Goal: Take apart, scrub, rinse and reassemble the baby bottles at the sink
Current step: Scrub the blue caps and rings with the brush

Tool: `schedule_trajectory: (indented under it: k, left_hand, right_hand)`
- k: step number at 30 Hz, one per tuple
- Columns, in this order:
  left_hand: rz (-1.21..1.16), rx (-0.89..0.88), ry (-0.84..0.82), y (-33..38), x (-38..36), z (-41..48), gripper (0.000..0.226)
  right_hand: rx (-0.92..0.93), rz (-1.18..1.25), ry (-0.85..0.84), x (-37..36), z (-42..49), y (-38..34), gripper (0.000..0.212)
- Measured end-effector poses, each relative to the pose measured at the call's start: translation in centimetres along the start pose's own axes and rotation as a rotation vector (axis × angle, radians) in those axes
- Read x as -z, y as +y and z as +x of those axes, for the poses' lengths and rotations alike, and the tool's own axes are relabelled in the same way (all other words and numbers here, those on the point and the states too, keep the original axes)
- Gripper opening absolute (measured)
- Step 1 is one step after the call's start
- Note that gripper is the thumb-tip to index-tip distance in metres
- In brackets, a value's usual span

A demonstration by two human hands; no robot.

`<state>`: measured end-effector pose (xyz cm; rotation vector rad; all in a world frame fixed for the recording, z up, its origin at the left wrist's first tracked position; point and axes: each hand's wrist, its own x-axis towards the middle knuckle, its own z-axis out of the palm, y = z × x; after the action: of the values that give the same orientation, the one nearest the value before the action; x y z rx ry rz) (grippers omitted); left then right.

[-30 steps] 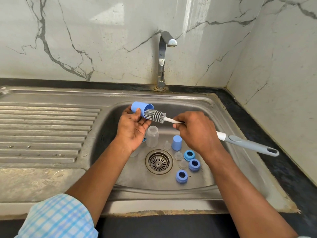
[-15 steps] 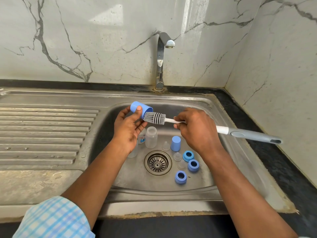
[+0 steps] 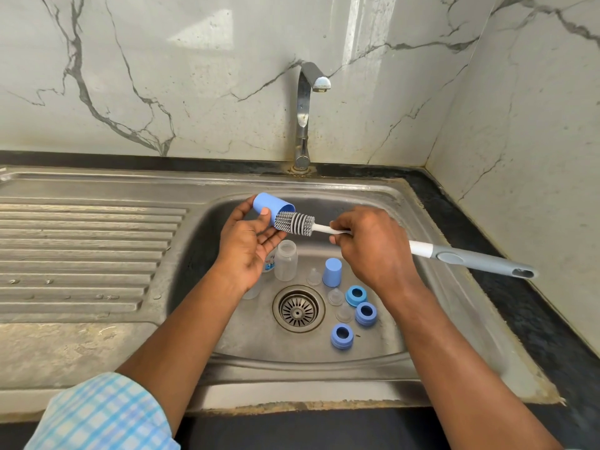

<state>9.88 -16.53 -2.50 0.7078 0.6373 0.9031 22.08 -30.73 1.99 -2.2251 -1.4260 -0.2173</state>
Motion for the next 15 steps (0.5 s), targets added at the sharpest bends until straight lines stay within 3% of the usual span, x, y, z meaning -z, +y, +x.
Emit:
schedule_trajectory:
  k: [11, 15]
  left_hand:
    - [-0.054, 0.055, -0.160, -1.6, -2.0, -2.5, 0.031]
    - [0.030, -0.038, -0.089, -1.3, -1.9, -2.1, 0.040]
  right_hand:
    - [-0.023, 0.039, -0.020, -0.6, 0.0, -0.5, 0.020]
    - [0.016, 0.018, -0.060, -0.7, -0.2, -1.0, 0.019]
